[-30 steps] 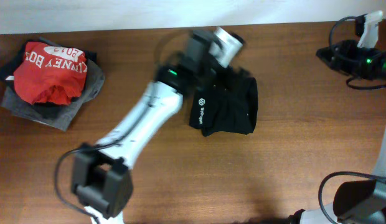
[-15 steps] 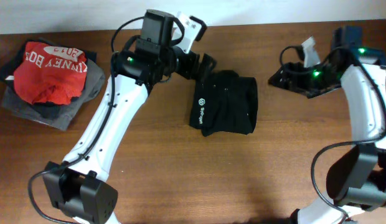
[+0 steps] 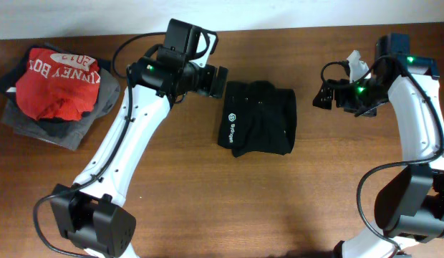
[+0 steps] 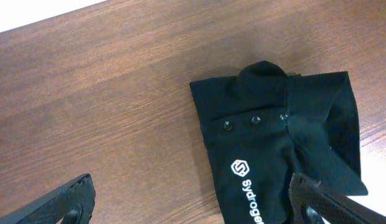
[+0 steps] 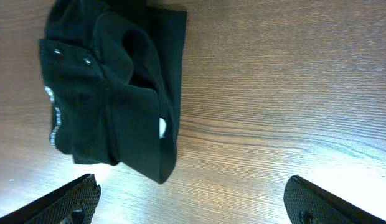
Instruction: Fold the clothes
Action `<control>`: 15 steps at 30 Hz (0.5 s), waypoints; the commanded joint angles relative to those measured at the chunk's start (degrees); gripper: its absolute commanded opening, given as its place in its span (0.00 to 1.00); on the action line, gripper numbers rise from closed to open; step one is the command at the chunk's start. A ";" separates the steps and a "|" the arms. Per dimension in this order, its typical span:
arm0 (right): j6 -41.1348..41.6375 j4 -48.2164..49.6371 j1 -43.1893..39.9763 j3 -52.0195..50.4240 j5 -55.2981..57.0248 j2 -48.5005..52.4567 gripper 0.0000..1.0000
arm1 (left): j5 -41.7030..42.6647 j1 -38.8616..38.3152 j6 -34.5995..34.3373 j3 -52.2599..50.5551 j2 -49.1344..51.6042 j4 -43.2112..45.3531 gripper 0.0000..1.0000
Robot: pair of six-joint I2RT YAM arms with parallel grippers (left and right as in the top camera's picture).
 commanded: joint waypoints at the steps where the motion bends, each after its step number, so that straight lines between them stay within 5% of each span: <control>1: 0.33 1.05 0.52 -0.09 2.84 0.02 0.99 | 2.56 -0.98 -1.70 0.00 0.72 -0.17 0.99; 15: 0.87 1.46 -3.02 0.85 0.50 -0.04 0.99 | 7.04 -12.24 2.27 0.00 13.77 -0.09 0.99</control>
